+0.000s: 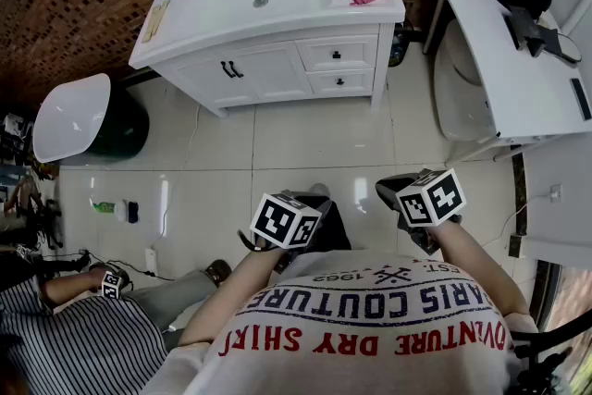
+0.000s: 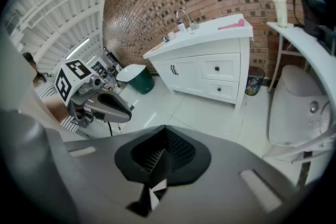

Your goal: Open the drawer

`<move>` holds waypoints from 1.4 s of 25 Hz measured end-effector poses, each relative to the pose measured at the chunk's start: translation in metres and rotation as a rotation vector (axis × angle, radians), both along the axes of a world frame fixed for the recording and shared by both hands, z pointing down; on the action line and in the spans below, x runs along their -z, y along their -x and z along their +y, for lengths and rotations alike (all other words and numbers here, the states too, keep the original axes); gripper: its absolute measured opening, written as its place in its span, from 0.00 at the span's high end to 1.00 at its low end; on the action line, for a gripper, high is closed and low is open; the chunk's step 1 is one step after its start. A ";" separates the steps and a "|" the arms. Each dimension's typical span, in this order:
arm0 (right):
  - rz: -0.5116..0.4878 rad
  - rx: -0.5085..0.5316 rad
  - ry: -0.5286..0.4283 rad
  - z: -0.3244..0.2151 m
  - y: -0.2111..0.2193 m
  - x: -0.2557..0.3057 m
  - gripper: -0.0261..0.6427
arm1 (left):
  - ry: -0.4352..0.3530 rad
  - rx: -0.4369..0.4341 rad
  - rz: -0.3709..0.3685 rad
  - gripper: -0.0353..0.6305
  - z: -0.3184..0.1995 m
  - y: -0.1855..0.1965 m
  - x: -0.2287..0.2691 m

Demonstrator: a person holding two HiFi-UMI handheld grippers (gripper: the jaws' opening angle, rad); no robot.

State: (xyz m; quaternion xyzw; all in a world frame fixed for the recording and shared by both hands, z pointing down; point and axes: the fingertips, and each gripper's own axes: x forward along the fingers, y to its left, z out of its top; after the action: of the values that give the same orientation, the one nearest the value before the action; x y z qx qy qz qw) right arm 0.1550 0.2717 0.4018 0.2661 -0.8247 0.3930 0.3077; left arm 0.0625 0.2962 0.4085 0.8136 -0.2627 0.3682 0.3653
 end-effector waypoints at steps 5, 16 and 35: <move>0.012 0.004 0.001 -0.085 0.044 -0.015 0.95 | -0.011 0.024 -0.003 0.95 -0.096 0.046 -0.010; -0.049 -0.048 0.113 -0.232 0.140 -0.020 0.95 | 0.074 -0.017 0.007 0.95 -0.254 0.133 -0.023; -0.013 0.045 0.169 -0.287 0.150 -0.050 0.93 | 0.158 0.005 0.047 0.95 -0.317 0.129 -0.053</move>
State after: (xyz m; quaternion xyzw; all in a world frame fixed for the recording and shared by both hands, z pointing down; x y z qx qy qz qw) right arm 0.0048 -0.0158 0.4518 0.2179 -0.7963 0.4561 0.3324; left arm -0.0665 -0.0208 0.4613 0.7901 -0.2260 0.3677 0.4353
